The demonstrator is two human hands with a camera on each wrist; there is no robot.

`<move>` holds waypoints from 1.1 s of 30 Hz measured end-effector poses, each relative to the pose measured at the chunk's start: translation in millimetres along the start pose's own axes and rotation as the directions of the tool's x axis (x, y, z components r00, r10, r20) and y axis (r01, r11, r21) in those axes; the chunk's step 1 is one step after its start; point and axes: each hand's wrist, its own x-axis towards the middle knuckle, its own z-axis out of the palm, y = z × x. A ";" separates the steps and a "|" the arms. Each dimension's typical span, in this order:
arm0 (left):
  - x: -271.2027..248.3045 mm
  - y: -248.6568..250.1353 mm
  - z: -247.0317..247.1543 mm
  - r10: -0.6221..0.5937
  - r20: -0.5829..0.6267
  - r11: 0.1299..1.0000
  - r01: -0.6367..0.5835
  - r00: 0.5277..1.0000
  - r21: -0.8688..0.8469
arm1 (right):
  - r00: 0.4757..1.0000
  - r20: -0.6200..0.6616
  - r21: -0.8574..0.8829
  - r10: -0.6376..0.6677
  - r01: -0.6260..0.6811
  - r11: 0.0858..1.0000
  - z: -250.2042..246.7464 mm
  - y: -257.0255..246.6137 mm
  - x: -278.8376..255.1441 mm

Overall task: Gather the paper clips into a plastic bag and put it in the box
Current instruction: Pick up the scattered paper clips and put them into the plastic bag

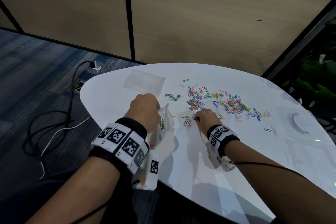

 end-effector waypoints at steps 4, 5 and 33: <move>-0.6 2.5 -1.1 -0.009 0.001 1.000 0.009 1.000 -0.009 | 0.964 0.015 0.367 0.265 -0.252 0.896 -15.5 22.9 1.0; -0.9 3.1 -1.3 -0.010 0.002 1.000 0.010 1.000 -0.009 | 0.946 0.048 0.490 0.320 -0.302 0.818 -18.4 31.5 2.4; -5.6 4.2 -2.9 -0.030 -0.021 0.998 0.029 0.999 -0.050 | 0.945 0.008 0.577 -0.328 0.264 0.773 -80.9 -110.8 -53.2</move>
